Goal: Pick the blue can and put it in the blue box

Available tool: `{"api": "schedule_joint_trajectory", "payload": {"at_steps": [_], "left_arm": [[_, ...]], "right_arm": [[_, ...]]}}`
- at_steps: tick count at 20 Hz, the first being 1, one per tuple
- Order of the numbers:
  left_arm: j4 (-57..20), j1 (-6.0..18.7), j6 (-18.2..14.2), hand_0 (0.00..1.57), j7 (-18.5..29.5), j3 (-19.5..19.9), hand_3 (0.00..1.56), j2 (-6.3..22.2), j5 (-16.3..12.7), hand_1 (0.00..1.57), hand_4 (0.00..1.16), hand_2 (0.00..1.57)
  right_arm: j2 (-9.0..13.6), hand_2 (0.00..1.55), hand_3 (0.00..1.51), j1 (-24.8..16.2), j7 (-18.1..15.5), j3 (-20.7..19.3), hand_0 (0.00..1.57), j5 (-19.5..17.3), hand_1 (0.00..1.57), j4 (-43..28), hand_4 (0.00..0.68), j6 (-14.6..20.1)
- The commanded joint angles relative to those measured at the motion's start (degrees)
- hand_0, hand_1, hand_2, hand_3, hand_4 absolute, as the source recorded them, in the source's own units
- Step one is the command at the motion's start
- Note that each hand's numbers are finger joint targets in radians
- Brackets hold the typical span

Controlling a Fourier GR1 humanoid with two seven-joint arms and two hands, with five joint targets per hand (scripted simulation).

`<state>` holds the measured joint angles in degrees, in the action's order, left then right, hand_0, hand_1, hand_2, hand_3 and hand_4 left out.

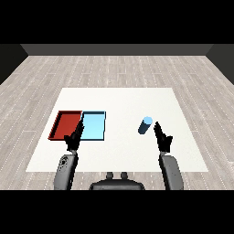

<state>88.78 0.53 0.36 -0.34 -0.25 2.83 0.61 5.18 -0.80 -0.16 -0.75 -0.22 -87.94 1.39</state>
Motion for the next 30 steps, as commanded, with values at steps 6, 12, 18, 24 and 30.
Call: {"api": "schedule_joint_trajectory", "payload": {"at_steps": [6,12,18,24,30], "left_arm": [[3.1,-5.9,2.3,0.00,2.2,-1.2,0.00,1.9,1.2,0.00,0.00,0.00],[5.3,-0.5,2.9,0.00,20.3,1.4,0.00,-2.7,-5.3,0.00,0.00,0.00],[1.8,-1.1,4.2,0.00,26.3,2.3,0.00,-2.4,-6.0,0.00,0.00,0.00],[-1.5,2.5,4.3,0.00,25.0,3.5,0.00,-1.8,-7.2,0.00,0.00,0.00],[-0.9,0.6,5.9,0.00,26.2,4.8,0.00,-0.2,-8.5,0.00,0.00,0.00]], "right_arm": [[12.8,0.00,0.00,14.5,-4.0,-13.0,0.00,8.2,0.00,16.0,0.000,-11.6],[12.1,0.00,0.00,16.2,-14.4,-16.2,0.00,19.0,0.00,14.3,0.000,-21.9],[12.9,0.00,0.00,20.1,-21.5,-16.1,0.00,16.4,0.00,25.6,0.000,-24.5],[14.7,0.00,0.00,21.1,-22.7,-16.9,0.00,16.9,0.00,29.3,0.000,-26.4],[14.3,0.00,0.00,22.1,-20.7,-16.6,0.00,17.8,0.00,32.6,0.000,-26.3]]}}
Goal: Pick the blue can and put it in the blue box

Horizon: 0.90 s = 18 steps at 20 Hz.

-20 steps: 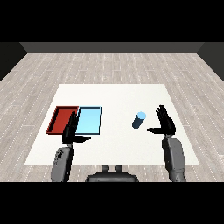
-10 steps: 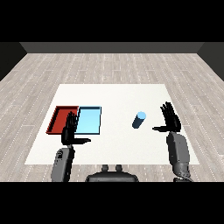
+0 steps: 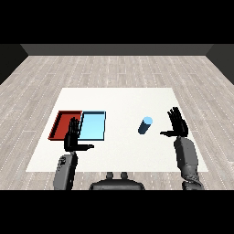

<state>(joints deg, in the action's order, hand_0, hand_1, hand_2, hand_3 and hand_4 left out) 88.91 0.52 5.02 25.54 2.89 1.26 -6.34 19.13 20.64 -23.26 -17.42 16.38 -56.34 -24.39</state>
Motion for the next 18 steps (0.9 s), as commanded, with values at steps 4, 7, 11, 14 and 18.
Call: {"api": "schedule_joint_trajectory", "payload": {"at_steps": [4,7,11,14,18], "left_arm": [[-1.3,3.2,-1.4,0.00,-2.1,-0.4,0.00,-0.7,-0.5,0.00,0.00,0.00],[-1.1,-1.9,3.1,0.00,1.7,2.2,0.00,2.4,-2.7,0.00,0.00,0.00],[-3.2,3.4,-1.2,0.00,-0.2,0.3,0.00,0.3,-0.3,0.00,0.00,0.00],[2.4,-4.2,1.7,0.00,0.7,0.6,0.00,1.5,-2.5,0.00,0.00,0.00],[-1.7,0.0,2.7,0.00,2.3,2.4,0.00,1.8,-4.2,0.00,0.00,0.00]], "right_arm": [[0.3,0.00,0.00,4.6,1.9,-0.5,0.00,0.9,0.00,7.0,0.000,0.7],[-1.7,0.00,0.00,2.8,4.9,1.1,0.00,1.5,0.00,2.5,0.000,2.3],[-4.3,0.00,0.00,5.8,-0.9,2.5,0.00,-2.7,0.00,11.5,0.000,5.1],[-4.4,0.00,0.00,3.5,2.6,1.9,0.00,0.7,0.00,6.7,0.000,4.3],[-3.2,0.00,0.00,4.4,-0.3,1.6,0.00,-0.2,0.00,12.5,0.000,3.2]]}}
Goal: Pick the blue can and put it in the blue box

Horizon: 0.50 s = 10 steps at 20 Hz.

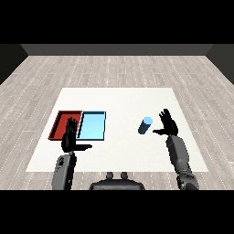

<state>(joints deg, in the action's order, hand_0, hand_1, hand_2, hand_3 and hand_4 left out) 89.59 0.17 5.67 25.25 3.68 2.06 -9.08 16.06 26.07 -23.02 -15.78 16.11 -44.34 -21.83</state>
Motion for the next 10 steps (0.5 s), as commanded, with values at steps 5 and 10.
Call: {"api": "schedule_joint_trajectory", "payload": {"at_steps": [5,10], "left_arm": [[1.7,0.1,0.6,0.00,-2.0,0.9,0.00,0.8,-1.7,0.00,0.00,0.00],[1.3,-0.6,0.5,0.00,-0.3,1.0,0.00,1.1,-0.7,0.00,0.00,0.00]], "right_arm": [[-1.2,0.00,0.00,-0.6,-1.7,1.3,0.00,-0.3,0.00,2.1,0.000,0.2],[-3.3,0.00,0.00,1.9,-1.4,2.4,0.00,-1.2,0.00,5.3,0.000,1.8]]}}
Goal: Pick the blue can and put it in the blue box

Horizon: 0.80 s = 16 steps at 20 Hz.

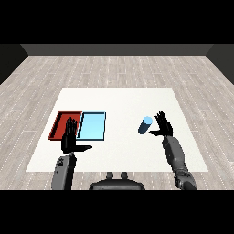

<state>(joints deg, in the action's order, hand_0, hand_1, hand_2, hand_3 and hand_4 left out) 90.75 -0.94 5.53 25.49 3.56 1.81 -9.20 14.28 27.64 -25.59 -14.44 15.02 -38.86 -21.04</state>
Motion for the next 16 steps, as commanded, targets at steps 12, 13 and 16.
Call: {"api": "schedule_joint_trajectory", "payload": {"at_steps": [12,13,16], "left_arm": [[0.2,-1.5,-0.5,0.00,1.1,-0.6,0.00,-0.4,0.9,0.00,0.00,0.00],[-1.3,2.5,-3.9,0.00,0.3,-2.3,0.00,-1.7,1.5,0.00,0.00,0.00],[-2.1,1.1,-5.3,0.00,2.4,-4.7,0.00,-1.7,2.0,0.00,0.00,0.00]], "right_arm": [[1.1,0.00,0.00,6.5,-5.3,-0.3,0.00,-1.4,0.00,14.8,0.000,-3.9],[-1.7,0.00,0.00,6.9,-7.7,-0.1,0.00,-2.2,0.00,16.8,0.000,-1.0],[-3.5,0.00,0.00,7.0,-9.3,1.5,0.00,-3.7,0.00,14.9,0.000,1.3]]}}
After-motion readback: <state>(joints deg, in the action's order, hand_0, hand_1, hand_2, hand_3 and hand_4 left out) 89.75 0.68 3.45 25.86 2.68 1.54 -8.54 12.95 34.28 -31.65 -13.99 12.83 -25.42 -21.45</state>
